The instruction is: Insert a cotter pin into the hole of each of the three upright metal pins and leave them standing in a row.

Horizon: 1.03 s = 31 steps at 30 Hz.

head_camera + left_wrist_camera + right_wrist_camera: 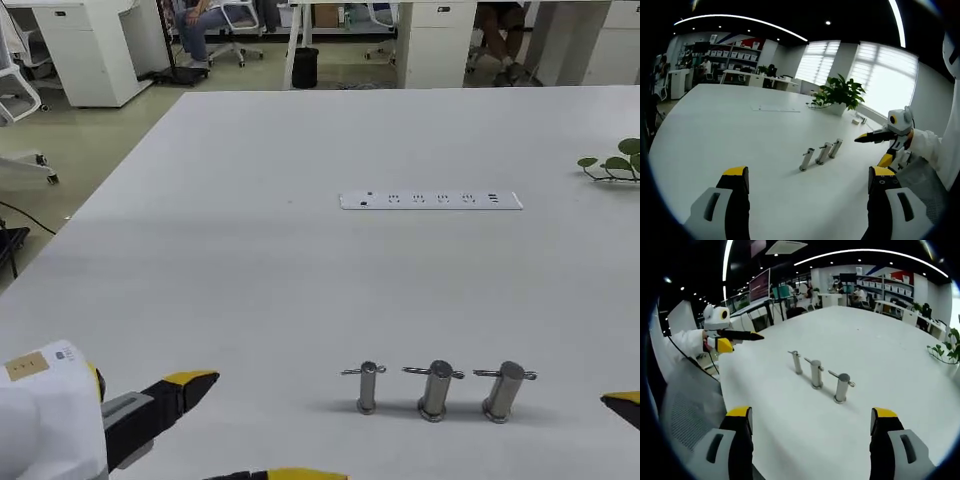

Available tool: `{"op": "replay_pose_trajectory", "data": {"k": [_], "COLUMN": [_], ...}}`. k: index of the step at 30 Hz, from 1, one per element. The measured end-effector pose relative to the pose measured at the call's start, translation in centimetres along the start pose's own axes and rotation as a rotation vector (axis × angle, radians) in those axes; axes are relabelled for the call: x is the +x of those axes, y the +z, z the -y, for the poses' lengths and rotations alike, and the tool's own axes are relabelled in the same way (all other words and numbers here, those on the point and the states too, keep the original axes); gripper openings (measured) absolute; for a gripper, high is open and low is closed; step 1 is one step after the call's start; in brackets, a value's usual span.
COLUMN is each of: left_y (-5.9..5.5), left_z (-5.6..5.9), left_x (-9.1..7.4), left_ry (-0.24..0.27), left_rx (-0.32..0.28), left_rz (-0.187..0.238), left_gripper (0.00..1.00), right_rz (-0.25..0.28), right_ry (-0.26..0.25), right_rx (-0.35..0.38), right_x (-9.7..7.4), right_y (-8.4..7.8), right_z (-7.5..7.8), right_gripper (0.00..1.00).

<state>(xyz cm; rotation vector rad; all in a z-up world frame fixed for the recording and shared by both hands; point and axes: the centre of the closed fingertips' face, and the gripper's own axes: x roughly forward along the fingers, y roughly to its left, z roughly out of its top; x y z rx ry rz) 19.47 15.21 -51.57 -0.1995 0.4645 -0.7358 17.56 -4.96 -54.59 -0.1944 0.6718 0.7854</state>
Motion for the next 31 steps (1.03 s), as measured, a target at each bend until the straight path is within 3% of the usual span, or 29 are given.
{"op": "replay_pose_trajectory", "data": {"k": [3,12,21,31], "left_y": [-0.2,-1.0,-1.9,-2.4], "left_z": [-0.5,-0.7,0.2,0.1], "left_x": [-0.4,-0.9,-0.6,-0.6], "left_ry": [0.023,0.057,0.047,0.056], "left_rx": [0.028,0.028,0.026,0.035], "left_rz": [-0.023,-0.043,-0.069,-0.097], "left_gripper": [0.99,0.99,0.99,0.97], "right_rz": [-0.011,-0.022,-0.026,-0.022], "right_ry": [-0.003,-0.018,-0.033,-0.053], "right_rx": [-0.004,-0.016,-0.017,-0.009], "right_x": [-0.1,-0.2,-0.7,-1.1], "right_y": [-0.1,0.3,0.5,0.3], "right_z": [0.1,0.4,0.4,0.3], "right_gripper": [0.96,0.96,0.95,0.93]}}
